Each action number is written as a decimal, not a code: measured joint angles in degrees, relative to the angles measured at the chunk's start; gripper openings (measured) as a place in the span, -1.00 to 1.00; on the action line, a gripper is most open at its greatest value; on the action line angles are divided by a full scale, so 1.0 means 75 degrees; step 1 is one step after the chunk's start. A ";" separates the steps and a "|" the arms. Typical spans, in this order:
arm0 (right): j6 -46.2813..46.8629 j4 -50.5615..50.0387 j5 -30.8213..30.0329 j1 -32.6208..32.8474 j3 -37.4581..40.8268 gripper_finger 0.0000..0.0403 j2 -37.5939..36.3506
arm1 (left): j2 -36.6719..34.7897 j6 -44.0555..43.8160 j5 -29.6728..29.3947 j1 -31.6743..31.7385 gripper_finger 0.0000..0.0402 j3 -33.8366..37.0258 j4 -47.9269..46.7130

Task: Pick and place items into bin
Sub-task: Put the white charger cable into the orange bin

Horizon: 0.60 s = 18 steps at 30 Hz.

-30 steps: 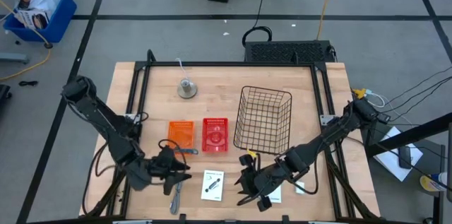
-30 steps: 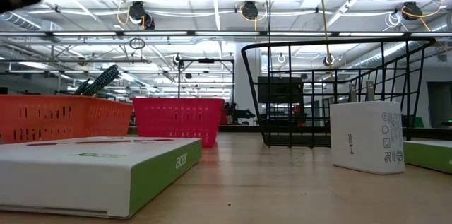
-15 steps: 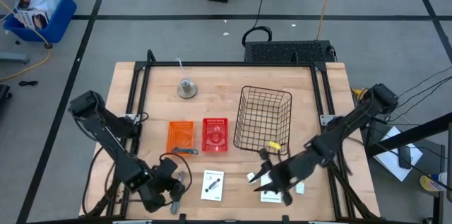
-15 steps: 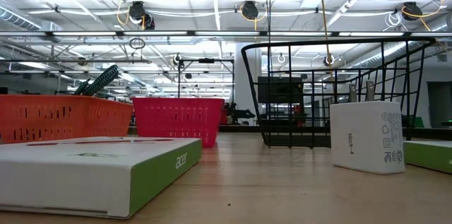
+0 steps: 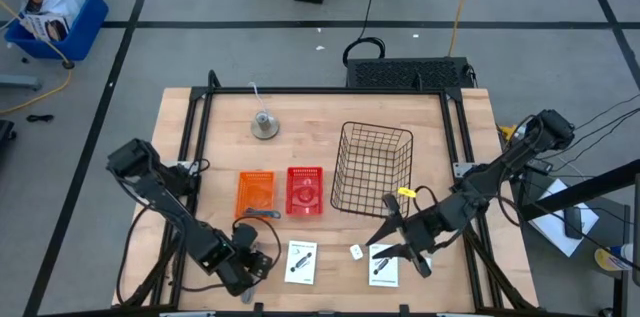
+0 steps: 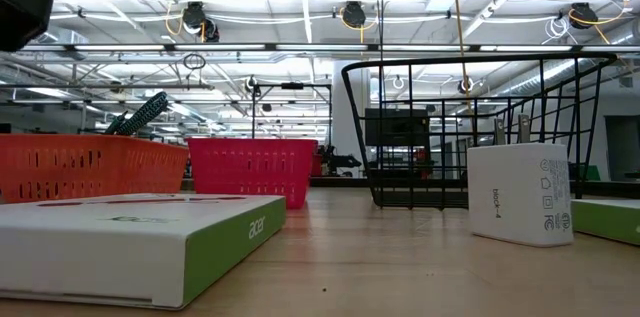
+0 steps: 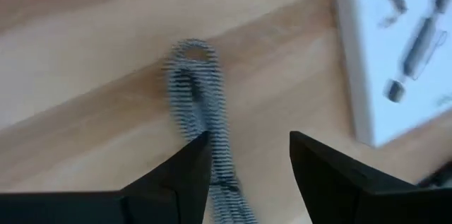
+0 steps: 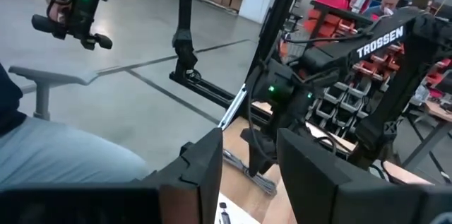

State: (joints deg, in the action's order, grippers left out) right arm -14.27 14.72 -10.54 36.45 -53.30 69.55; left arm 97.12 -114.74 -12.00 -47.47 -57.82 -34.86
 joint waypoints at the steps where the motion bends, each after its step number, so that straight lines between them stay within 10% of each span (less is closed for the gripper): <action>1: -0.0012 -0.0001 0.0005 0.0002 0.0000 -0.37 0.0002 | -0.0023 -0.0003 -0.0003 -0.0002 -0.03 0.0000 0.0019; 18: -0.0378 0.0003 0.0034 0.0002 0.0000 -0.37 0.0005 | 0.0116 -0.0121 -0.0223 0.0205 -0.03 -0.0013 -0.0942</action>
State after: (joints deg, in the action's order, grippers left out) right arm -17.10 14.74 -10.28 36.47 -53.30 69.58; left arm 97.99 -115.65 -13.68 -45.93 -57.92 -41.93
